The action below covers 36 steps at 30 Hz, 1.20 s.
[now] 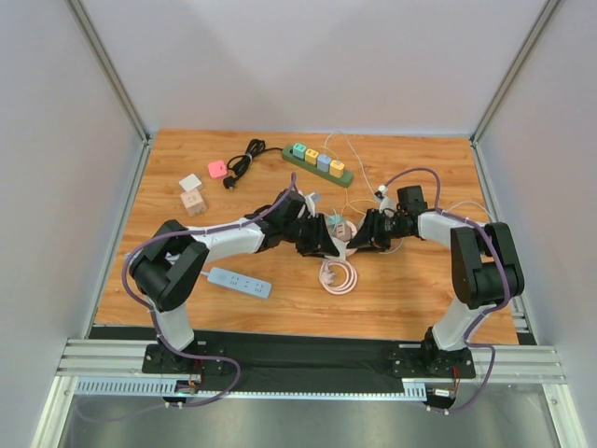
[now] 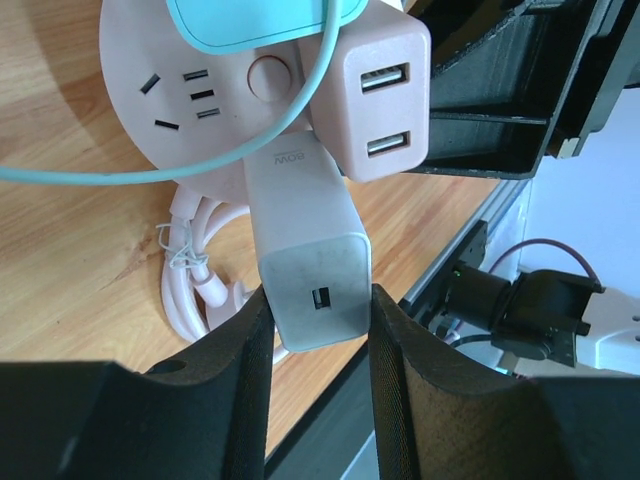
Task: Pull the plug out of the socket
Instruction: Remove the plug from the socket.
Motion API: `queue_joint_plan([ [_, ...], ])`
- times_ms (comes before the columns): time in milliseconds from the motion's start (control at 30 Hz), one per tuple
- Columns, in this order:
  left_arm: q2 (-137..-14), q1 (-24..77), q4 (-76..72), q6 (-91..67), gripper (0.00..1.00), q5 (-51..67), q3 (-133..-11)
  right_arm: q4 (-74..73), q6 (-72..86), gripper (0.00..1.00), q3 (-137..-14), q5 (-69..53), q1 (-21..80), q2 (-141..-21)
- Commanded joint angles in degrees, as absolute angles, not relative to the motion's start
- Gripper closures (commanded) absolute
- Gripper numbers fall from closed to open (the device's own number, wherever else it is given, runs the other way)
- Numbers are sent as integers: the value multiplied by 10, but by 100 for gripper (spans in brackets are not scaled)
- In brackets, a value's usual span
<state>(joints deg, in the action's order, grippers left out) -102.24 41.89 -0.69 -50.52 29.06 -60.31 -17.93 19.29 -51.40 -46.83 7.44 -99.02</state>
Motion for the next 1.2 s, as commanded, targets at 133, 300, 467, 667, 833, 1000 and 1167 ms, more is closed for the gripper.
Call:
queue_joint_plan([
  [133,-1014,447,181,-478,100,307,-761,-140,150,100,-518,-312,46,-1008],
  [300,-1084,496,353,-433,100,224,-938,-141,148,100,-519,-305,46,-1012],
  [467,-1068,499,346,-412,100,230,-928,-146,145,100,-522,-298,47,-1011],
  [667,-991,458,235,-417,100,301,-789,-147,146,100,-524,-305,46,-1013],
  [833,-933,431,206,-381,100,294,-712,-138,148,100,-522,-336,45,-1009],
  [1000,-871,401,274,-323,100,179,-692,-131,134,94,-528,-388,42,-1000],
  [1167,-801,340,305,-322,100,109,-647,-127,116,68,-532,-436,40,-963],
])
